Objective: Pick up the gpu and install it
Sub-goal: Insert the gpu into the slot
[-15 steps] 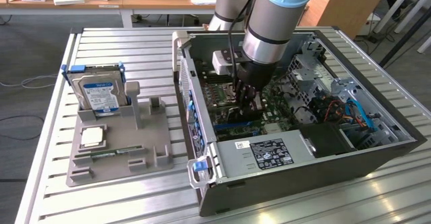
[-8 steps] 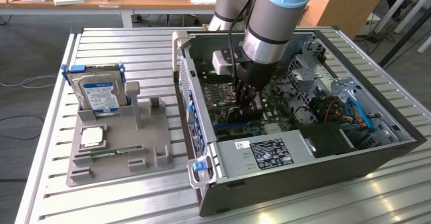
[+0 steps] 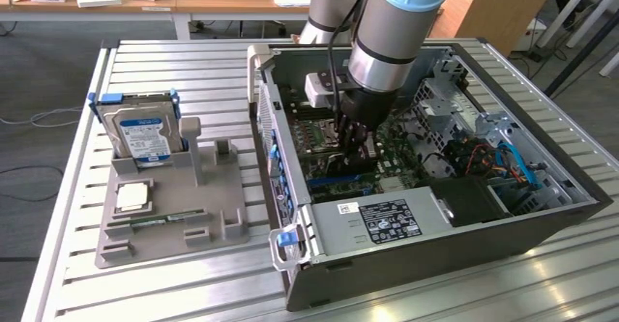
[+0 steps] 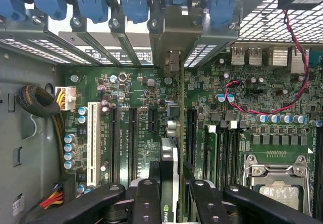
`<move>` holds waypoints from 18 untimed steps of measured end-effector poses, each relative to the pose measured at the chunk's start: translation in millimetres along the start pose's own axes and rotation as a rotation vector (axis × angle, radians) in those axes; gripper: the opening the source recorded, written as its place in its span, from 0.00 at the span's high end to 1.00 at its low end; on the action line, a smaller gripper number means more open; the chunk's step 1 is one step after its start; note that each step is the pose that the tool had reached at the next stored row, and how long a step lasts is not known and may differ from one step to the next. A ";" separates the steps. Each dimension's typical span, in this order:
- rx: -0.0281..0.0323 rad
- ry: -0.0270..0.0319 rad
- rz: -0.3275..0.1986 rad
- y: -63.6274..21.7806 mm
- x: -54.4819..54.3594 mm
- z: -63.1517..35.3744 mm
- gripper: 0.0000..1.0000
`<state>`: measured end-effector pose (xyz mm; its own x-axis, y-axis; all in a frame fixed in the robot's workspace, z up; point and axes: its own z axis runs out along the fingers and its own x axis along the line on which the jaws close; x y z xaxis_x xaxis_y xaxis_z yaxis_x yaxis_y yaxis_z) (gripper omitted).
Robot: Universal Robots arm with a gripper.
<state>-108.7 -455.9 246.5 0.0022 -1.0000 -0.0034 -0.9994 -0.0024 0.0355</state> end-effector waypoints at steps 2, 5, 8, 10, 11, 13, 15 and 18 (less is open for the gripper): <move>0.0001 -0.0002 0.000 0.0 0.0 0.5 0.73; 0.0000 -0.0001 0.000 0.0 0.0 0.5 0.73; 0.0000 0.0000 0.000 0.0 0.0 0.6 0.73; 0.0000 0.0000 0.000 0.0 0.0 0.6 0.73; 0.0000 0.0000 0.000 0.0 0.0 0.6 0.73; 0.0000 0.0000 0.000 0.1 0.0 0.7 0.73; 0.0000 0.0000 0.000 0.1 0.0 1.2 0.73; 0.0000 0.0000 0.000 0.1 0.0 1.3 0.73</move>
<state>-108.8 -455.9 245.3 0.0023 -1.0000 -0.0034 -0.9994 -0.0024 0.0355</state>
